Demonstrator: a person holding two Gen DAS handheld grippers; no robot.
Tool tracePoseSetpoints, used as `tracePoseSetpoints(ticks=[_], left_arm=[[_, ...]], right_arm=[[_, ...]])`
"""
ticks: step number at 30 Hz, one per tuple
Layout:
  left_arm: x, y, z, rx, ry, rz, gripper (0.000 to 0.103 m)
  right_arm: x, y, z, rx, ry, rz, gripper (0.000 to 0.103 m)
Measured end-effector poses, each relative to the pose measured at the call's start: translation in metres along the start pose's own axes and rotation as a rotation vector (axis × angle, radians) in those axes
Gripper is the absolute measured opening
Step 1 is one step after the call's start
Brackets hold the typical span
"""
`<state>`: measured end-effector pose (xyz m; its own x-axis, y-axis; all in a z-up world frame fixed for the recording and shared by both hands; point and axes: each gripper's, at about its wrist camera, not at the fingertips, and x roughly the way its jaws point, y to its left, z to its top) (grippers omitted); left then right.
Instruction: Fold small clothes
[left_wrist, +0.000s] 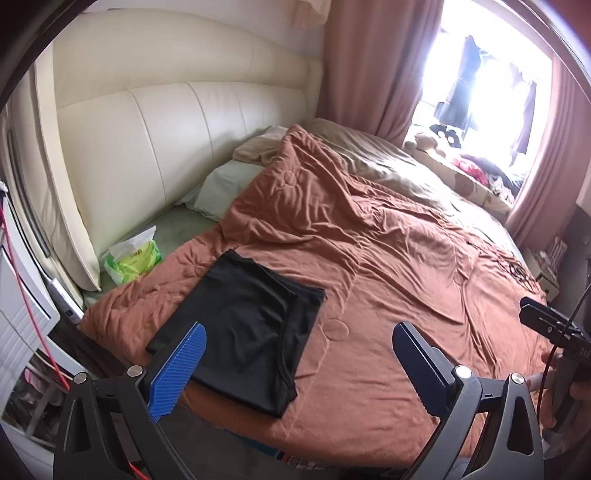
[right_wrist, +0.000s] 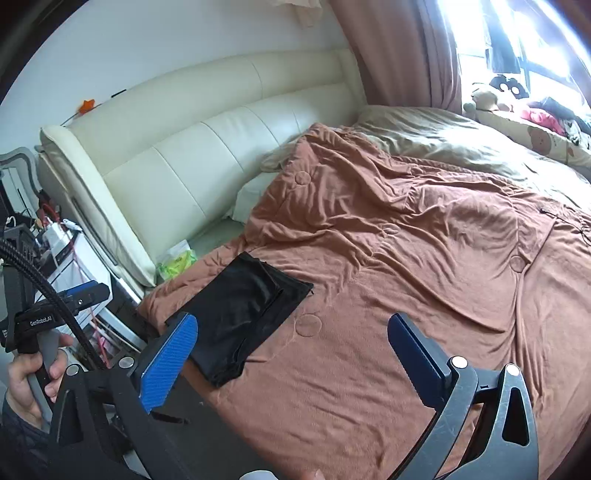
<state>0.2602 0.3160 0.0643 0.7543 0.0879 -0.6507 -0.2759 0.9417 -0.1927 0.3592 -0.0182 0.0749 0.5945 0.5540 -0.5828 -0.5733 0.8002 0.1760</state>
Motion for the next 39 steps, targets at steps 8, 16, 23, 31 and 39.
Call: tracePoseSetpoints(ticks=[8,16,23,31,39], left_arm=[[-0.035,-0.041,-0.038,0.060,-0.012,-0.041,0.102],[-0.057,-0.074,-0.078,0.116,-0.011,-0.027,0.103],[-0.079,-0.096,-0.108,0.149,-0.039,-0.016,0.102],[-0.111,-0.130,-0.147,0.214,-0.104,-0.033,0.103],[-0.132,-0.161,-0.191,0.236,-0.143,-0.093,0.102]], right_arm=[[-0.058,-0.021,-0.036,0.036,0.009,0.009,0.103],[-0.115,-0.034,-0.073,-0.001,-0.041,-0.030,0.103],[-0.150,-0.047,-0.108,0.018,-0.072,-0.044,0.103],[-0.203,-0.044,-0.162,0.001,-0.136,-0.111,0.103],[-0.244,-0.028,-0.217,-0.054,-0.169,-0.192,0.103]])
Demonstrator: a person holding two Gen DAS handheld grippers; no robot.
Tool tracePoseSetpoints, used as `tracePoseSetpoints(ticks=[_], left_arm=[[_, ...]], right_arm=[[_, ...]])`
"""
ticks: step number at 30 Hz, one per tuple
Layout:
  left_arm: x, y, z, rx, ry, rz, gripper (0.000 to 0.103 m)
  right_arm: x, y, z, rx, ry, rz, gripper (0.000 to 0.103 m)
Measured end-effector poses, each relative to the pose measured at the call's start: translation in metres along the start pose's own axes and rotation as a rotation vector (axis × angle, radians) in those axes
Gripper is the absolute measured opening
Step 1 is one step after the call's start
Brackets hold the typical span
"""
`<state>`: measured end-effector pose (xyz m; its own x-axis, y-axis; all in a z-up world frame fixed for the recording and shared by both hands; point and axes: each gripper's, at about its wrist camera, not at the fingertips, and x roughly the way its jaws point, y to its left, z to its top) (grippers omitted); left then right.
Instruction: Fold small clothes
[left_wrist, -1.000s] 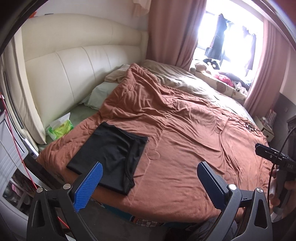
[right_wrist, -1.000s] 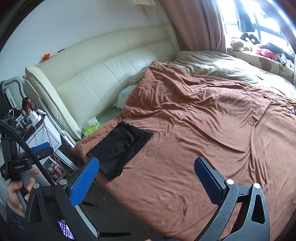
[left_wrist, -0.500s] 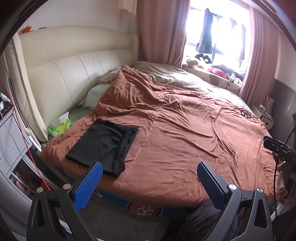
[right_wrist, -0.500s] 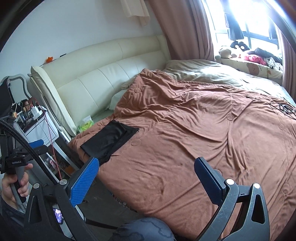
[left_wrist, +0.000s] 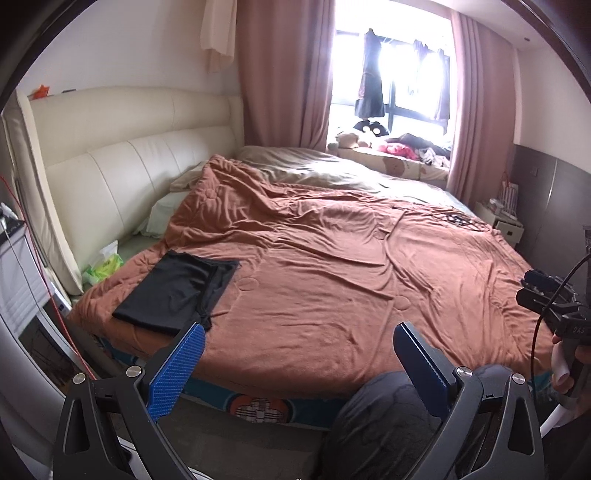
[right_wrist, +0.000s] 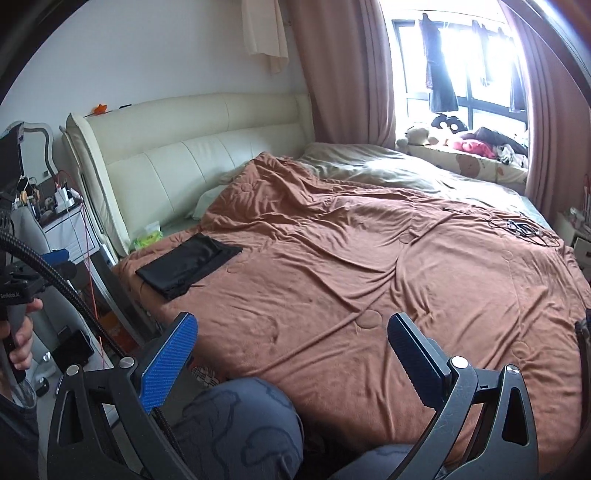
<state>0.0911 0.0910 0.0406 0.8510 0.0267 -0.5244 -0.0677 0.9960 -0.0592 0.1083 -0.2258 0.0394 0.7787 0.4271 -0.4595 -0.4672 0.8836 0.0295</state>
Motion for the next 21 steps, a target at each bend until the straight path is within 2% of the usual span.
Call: tracePoseSetpoints(ticks=[7,12,14,18,21], left_arm=[[-0.012,-0.028,-0.033,0.009,-0.021,-0.021,0.103],[-0.019,-0.042,-0.053,0.007,-0.050,-0.019,0.102],[-0.019,-0.047,-0.062,0.008,-0.052,-0.043,0.103],[-0.016,-0.058,-0.076,0.034,-0.054,-0.038,0.103],[-0.019,-0.061,-0.083,0.024,-0.068,-0.066,0.103]], right_arm=[[-0.026,-0.001,-0.031,0.028,-0.022,-0.018,0.103],[-0.040,0.000,-0.054,0.039,-0.032,-0.079,0.103],[-0.047,0.001,-0.061,0.048,-0.042,-0.089,0.103],[-0.057,0.004,-0.074,0.077,-0.056,-0.089,0.103],[-0.060,0.004,-0.083,0.098,-0.046,-0.070,0.103]])
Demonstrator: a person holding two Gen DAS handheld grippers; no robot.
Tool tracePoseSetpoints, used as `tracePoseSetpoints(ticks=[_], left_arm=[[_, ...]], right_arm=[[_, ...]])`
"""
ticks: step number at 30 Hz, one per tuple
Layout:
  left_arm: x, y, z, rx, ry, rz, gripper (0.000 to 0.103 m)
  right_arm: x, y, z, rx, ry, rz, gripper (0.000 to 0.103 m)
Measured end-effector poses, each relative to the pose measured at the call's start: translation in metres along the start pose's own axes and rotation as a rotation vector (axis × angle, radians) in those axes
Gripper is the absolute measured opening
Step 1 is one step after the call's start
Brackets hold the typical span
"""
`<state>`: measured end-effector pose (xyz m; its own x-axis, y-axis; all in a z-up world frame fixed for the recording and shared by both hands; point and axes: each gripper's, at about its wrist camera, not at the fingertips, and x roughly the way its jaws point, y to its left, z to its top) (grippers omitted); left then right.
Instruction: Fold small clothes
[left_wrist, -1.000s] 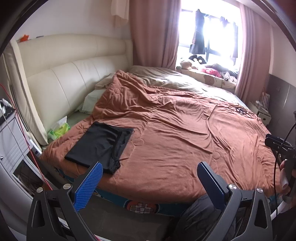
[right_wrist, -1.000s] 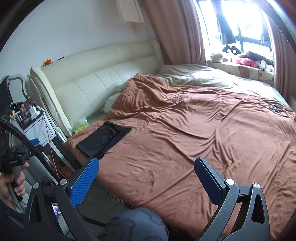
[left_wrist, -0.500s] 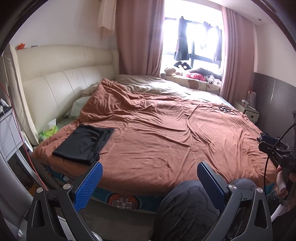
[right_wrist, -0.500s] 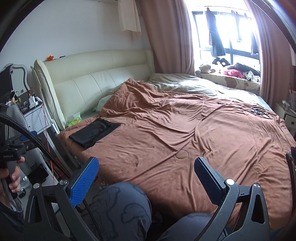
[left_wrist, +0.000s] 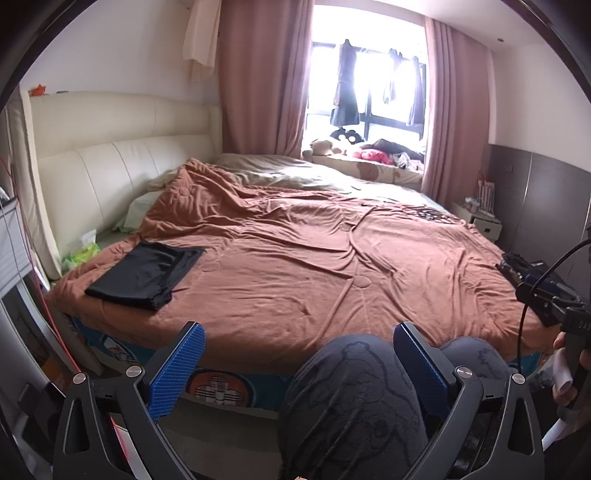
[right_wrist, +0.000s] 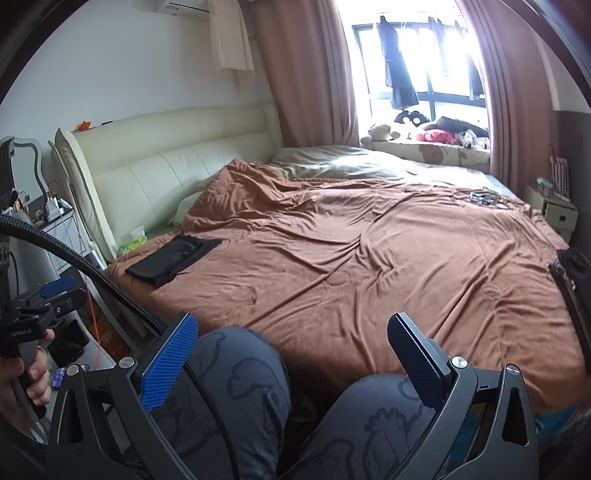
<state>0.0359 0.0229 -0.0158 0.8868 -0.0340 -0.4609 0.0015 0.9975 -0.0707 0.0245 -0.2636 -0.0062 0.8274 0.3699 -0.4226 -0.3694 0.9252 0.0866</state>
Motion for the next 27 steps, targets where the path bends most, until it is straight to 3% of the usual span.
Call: tracePoseSetpoints(ticks=[10,27], left_arm=[[-0.0056,0.0025,-0.0084,-0.039,-0.020,0.012,0.103],[-0.0073,-0.0005,-0.0095,-0.016,-0.037,0.022,0.103]], right_arm=[[-0.0055,0.0036,-0.0039,-0.015,0.003,-0.002,0.103],[-0.0034,0.0041,-0.0063,-0.008,0.008,-0.011,0.103]])
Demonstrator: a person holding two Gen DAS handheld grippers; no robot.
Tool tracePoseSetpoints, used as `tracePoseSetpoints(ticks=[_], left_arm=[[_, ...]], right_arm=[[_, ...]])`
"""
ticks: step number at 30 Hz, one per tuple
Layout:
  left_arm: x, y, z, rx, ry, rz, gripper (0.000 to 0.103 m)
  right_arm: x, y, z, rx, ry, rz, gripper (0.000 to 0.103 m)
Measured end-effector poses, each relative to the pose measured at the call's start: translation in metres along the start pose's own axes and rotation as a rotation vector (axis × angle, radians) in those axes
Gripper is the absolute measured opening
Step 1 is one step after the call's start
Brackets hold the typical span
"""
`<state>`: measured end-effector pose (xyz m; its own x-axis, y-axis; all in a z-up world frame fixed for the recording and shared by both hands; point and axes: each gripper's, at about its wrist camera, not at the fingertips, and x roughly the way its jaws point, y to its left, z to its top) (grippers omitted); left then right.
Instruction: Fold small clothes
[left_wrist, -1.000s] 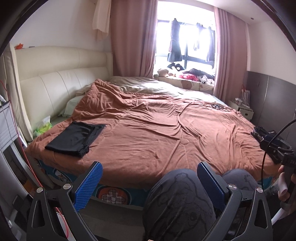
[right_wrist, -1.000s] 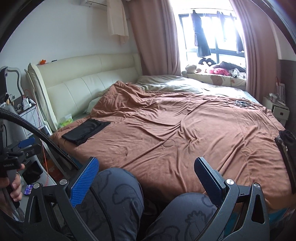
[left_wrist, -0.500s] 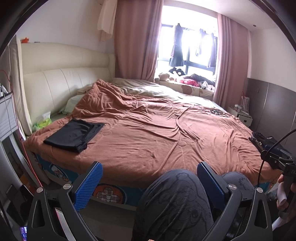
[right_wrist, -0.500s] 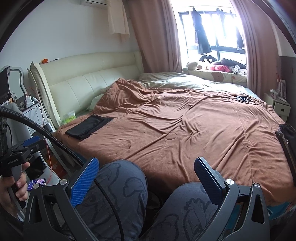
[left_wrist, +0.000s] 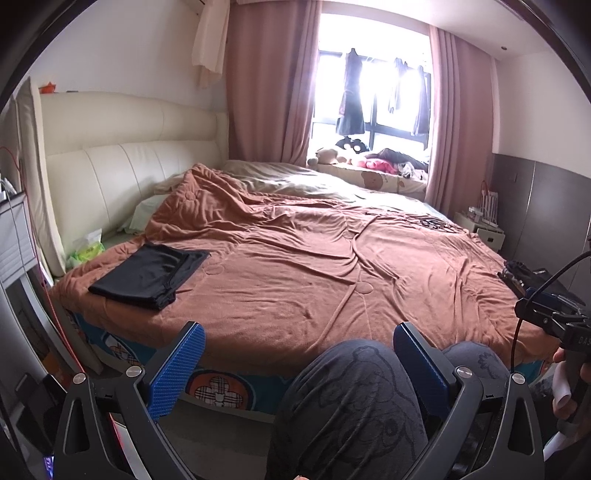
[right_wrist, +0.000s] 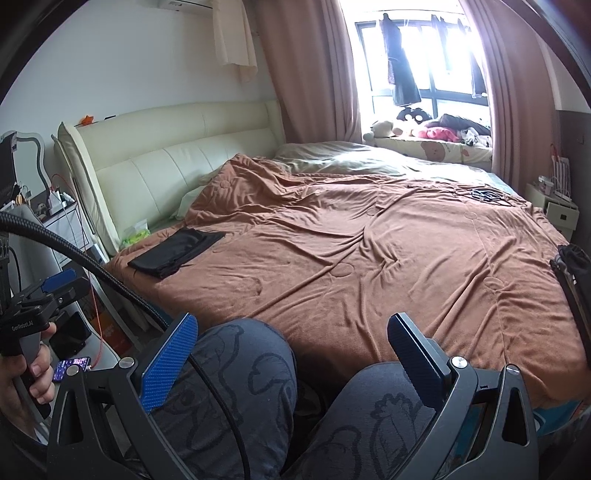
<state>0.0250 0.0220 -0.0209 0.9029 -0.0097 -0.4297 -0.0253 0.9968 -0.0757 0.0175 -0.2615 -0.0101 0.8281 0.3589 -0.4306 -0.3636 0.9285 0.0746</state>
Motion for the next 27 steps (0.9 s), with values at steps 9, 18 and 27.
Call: tracePoseSetpoints(ticks=[9,18,27], left_arm=[[-0.003,-0.002,-0.001,-0.001,-0.006,0.006,0.103],[-0.009,-0.001,0.001,-0.007,-0.026,0.015,0.103],[-0.016,0.000,0.002,-0.015,-0.040,0.025,0.103]], right_arm=[[0.000,-0.002,0.000,0.011,0.002,0.000,0.103],[-0.004,0.000,0.002,0.006,-0.005,-0.001,0.103],[-0.007,0.002,0.000,0.000,-0.011,-0.009,0.103]])
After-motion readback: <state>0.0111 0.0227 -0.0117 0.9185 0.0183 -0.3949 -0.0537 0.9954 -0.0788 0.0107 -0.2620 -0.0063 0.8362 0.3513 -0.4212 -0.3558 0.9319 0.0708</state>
